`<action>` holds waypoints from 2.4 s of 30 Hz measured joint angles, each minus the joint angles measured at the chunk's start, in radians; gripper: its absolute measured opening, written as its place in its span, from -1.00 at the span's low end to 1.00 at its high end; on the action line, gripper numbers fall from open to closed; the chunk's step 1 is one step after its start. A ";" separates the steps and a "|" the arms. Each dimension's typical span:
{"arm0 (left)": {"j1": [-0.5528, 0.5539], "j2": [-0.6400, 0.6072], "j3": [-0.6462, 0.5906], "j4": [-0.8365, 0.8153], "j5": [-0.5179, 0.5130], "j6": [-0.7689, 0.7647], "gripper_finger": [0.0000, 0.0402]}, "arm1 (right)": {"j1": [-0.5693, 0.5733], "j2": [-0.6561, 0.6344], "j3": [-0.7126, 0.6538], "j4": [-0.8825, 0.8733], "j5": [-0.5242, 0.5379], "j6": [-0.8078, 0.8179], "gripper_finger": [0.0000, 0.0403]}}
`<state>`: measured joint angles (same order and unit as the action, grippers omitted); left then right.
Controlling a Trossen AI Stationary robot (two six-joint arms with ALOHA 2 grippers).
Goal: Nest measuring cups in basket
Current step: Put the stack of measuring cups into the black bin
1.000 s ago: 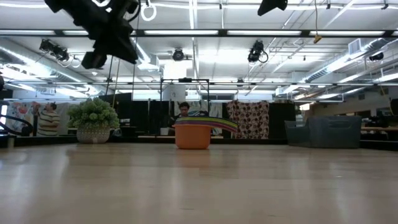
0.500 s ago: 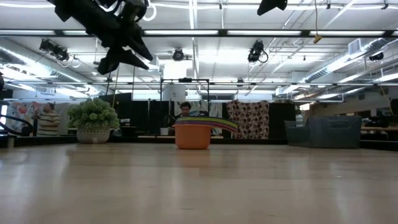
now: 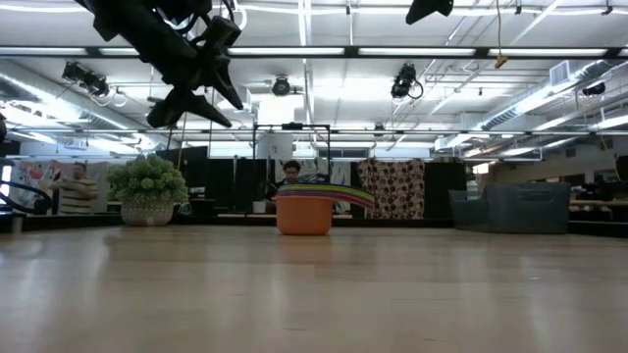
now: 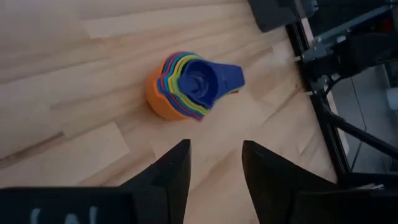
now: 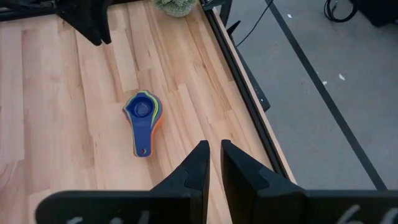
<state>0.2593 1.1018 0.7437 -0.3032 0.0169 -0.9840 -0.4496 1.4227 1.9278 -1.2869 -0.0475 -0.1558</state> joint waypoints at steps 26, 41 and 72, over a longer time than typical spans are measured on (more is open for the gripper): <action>0.001 0.151 0.000 0.038 0.051 0.001 -0.26 | 0.000 0.000 0.000 0.006 0.001 -0.004 -0.77; 0.000 0.194 0.000 0.094 0.084 -0.121 -0.26 | 0.000 0.000 0.000 0.006 0.001 -0.004 -0.77; -0.161 0.216 0.000 0.067 -0.006 -0.041 -0.30 | 0.109 -0.001 -0.040 0.020 -0.040 -0.105 -0.18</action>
<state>0.0982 1.3178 0.7441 -0.2367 0.0109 -1.0251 -0.3407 1.4214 1.8878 -1.2672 -0.0872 -0.2612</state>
